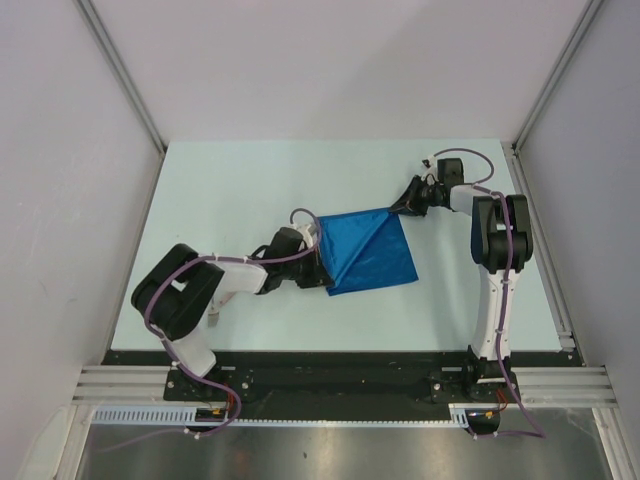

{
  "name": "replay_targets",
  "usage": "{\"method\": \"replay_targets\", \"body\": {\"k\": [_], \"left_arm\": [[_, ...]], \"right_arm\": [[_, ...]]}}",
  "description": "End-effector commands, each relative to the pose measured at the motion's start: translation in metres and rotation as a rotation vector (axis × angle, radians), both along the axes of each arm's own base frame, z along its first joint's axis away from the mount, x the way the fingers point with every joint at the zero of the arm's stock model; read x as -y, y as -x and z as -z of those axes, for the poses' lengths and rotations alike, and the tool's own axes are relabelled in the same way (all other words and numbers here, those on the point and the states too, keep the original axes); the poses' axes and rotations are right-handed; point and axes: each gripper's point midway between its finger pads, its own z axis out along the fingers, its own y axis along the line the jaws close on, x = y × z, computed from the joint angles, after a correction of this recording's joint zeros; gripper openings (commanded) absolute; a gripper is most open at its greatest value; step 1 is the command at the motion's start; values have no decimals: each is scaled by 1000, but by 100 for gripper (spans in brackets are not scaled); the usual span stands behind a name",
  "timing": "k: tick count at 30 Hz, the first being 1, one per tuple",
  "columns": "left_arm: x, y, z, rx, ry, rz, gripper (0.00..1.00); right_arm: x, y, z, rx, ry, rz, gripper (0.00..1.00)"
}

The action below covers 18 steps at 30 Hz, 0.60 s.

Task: Fold the napkin into a case and place the utensils inside
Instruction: Smooth out the upper triangle-folded napkin at the center of the board.

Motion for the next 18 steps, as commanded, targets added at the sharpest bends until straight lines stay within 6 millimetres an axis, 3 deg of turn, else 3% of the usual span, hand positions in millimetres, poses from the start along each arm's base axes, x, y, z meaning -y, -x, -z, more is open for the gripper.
{"method": "replay_targets", "body": {"k": [1, 13, 18], "left_arm": [[6, 6, -18, 66, 74, 26, 0], [-6, 26, 12, -6, 66, 3, 0], [-13, 26, 13, 31, 32, -2, 0]], "right_arm": [[10, -3, 31, -39, 83, 28, 10], [11, -3, 35, -54, 92, 32, 9], [11, -3, 34, -53, 95, 31, 9]]}}
